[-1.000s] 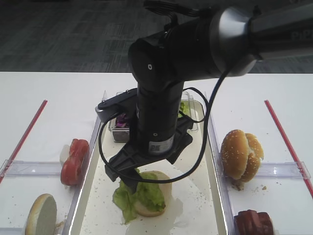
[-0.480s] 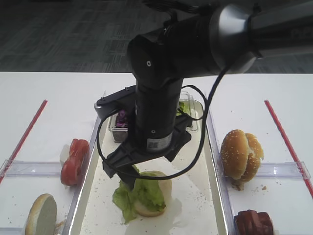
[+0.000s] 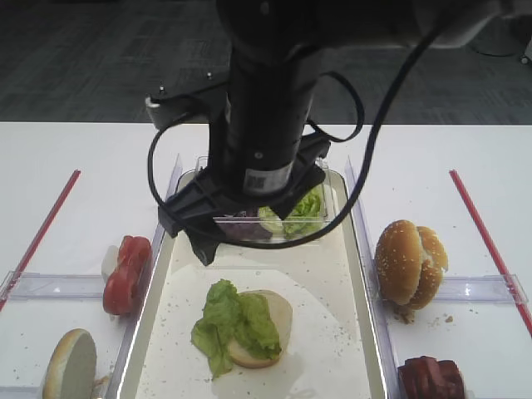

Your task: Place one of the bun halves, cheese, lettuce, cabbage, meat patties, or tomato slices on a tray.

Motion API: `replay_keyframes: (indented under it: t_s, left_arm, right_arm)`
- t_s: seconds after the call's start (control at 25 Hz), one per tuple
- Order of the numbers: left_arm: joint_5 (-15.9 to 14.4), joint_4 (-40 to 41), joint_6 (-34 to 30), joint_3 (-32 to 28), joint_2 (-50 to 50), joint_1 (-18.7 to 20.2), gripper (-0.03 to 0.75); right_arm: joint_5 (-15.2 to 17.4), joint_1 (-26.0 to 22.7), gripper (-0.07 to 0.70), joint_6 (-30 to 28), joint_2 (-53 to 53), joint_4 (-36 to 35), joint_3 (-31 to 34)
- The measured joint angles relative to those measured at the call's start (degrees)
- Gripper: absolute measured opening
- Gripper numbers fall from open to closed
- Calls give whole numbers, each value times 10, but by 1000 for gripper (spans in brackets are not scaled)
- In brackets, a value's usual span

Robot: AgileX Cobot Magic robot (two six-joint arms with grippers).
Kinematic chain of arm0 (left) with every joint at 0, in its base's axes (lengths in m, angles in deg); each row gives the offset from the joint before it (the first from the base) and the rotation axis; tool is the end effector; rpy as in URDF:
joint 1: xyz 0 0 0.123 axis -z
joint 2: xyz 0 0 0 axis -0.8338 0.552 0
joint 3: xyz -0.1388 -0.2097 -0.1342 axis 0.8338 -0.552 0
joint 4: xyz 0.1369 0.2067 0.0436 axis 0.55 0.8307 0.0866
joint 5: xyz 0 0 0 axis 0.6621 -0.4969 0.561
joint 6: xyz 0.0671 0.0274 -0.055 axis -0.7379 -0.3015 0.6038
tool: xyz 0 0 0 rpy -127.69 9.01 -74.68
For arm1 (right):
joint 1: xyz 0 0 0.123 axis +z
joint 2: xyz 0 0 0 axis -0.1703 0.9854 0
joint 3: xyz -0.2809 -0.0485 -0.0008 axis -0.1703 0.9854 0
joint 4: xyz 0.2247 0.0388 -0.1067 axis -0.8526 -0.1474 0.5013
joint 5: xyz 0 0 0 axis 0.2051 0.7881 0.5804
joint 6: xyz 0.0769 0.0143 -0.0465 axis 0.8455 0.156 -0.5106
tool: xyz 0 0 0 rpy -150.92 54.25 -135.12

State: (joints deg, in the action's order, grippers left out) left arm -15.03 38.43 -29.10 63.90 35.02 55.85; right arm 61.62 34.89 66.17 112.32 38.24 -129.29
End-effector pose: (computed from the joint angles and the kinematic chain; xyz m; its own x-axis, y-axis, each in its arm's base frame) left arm -0.0117 0.0060 0.2645 -0.5541 -0.0630 -0.8301 -0.0986 0.9951 -0.0097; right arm 0.2658 0.2708 0.2635 -0.7615 -0.6011 -0.2424 -0.6339 0.7687 0.0851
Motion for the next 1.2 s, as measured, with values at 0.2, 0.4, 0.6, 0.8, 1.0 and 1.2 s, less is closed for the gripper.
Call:
replay_keyframes:
  t_s: [0.2, 0.4, 0.6, 0.8, 1.0, 1.2]
  left_arm:
    - [0, 0, 0, 0, 0, 0, 618]
    - [0, 0, 0, 0, 0, 0, 618]
    - [0, 0, 0, 0, 0, 0, 618]
    - [0, 0, 0, 0, 0, 0, 618]
    - [0, 0, 0, 0, 0, 0, 618]
    - [0, 0, 0, 0, 0, 0, 618]
  right_arm:
    - [11, 0, 692, 10, -9, 28, -3]
    - [13, -29, 692, 15, -9, 28, -3]
    - [17, -122, 692, 16, -9, 27, -3]
    - [19, -249, 692, 16, -9, 35, -3]
    - [23, -371, 692, 17, -9, 39, -3]
    - [48, -423, 692, 11, -9, 39, -3]
